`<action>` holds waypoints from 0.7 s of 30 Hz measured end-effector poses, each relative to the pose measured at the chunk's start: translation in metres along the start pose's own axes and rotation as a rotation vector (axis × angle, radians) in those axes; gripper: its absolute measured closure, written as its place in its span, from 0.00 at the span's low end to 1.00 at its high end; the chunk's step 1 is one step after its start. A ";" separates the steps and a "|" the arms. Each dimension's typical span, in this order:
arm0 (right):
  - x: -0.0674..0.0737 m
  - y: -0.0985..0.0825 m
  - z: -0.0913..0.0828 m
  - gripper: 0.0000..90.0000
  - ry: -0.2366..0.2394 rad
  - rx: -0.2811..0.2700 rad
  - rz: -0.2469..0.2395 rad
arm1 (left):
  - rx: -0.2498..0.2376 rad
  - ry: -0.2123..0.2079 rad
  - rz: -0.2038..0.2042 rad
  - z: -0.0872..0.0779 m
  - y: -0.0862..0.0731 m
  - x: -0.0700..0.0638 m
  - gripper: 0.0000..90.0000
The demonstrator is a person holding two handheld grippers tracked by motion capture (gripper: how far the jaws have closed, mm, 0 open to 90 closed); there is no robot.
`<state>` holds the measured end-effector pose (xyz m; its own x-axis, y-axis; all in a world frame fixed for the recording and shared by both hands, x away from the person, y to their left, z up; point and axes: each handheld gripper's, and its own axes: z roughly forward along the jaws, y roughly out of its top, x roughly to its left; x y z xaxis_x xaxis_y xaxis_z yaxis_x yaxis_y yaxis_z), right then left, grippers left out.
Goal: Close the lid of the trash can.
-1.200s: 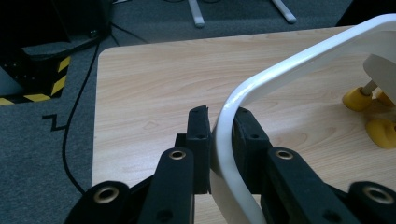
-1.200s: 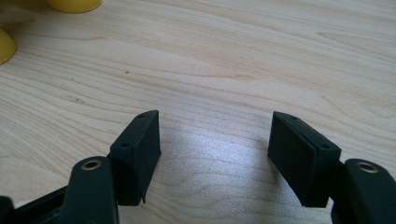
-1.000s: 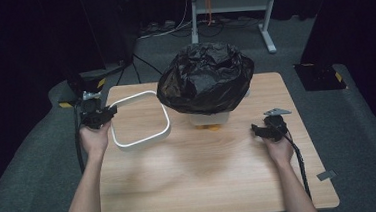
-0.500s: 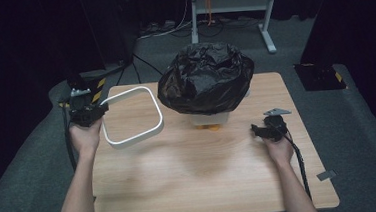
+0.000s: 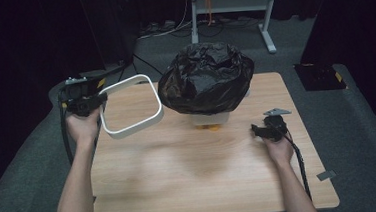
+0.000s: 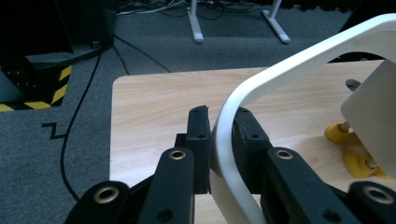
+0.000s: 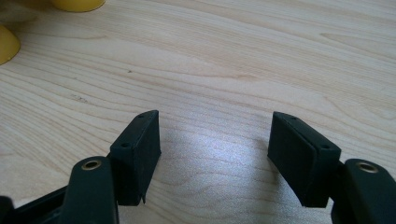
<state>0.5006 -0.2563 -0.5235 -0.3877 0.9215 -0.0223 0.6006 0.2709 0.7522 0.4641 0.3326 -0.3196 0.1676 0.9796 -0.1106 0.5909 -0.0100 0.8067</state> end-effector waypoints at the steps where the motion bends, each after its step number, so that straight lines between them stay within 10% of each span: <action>1: 0.000 0.000 0.000 0.38 0.000 0.000 0.000 | -0.002 -0.001 0.007 0.000 0.002 -0.002 0.87; 21: 0.000 0.000 0.000 0.38 -0.003 0.002 -0.001 | -0.026 -0.021 0.014 -0.006 0.039 -0.013 0.87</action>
<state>0.5003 -0.2560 -0.5233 -0.3858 0.9222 -0.0249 0.6017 0.2720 0.7510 0.4797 0.3205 -0.2834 0.1921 0.9751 -0.1112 0.5676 -0.0180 0.8231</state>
